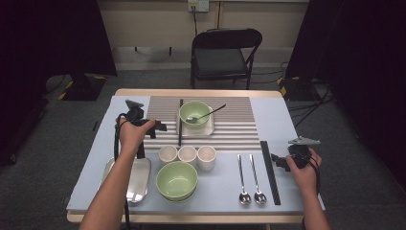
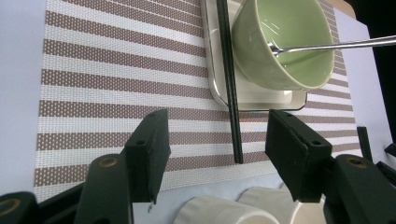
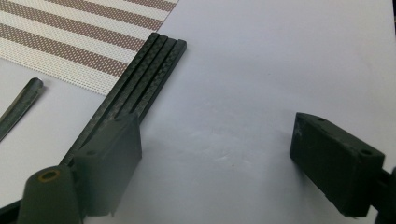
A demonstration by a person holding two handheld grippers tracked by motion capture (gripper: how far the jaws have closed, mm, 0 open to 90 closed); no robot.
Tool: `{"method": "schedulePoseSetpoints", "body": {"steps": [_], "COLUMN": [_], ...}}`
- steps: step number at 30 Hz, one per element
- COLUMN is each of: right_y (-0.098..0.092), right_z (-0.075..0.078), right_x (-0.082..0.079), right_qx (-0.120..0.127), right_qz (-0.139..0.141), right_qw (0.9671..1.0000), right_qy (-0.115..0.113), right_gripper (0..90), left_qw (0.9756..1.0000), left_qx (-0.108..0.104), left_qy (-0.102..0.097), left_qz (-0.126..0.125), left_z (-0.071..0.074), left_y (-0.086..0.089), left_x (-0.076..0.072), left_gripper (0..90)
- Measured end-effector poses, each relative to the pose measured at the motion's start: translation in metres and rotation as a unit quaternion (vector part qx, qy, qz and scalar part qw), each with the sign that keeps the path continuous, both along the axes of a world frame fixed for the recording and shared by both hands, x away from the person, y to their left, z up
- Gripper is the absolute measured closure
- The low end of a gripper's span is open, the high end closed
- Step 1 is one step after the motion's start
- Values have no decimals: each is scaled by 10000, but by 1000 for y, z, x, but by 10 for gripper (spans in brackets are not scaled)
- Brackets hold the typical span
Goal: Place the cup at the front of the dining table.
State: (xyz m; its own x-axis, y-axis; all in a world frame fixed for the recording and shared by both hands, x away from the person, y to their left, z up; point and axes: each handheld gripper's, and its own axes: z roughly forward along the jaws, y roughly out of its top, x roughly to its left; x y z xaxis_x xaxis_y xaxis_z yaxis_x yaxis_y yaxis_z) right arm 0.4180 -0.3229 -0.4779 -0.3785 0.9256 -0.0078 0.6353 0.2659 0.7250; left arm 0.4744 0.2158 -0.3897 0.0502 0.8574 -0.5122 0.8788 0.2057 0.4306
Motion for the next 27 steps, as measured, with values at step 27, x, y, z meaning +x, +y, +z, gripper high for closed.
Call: {"method": "schedulePoseSetpoints", "body": {"steps": [27], "right_y": [0], "right_z": [0], "right_x": [0], "right_qx": [2], "right_qz": [2], "right_qw": [10000], "right_qy": [-1], "right_gripper": [151], "left_qw": [10000], "left_qx": [-42], "left_qy": [4], "left_qz": [-3], "left_z": [-4], "left_y": [4], "left_x": [-8], "left_gripper": [386]}}
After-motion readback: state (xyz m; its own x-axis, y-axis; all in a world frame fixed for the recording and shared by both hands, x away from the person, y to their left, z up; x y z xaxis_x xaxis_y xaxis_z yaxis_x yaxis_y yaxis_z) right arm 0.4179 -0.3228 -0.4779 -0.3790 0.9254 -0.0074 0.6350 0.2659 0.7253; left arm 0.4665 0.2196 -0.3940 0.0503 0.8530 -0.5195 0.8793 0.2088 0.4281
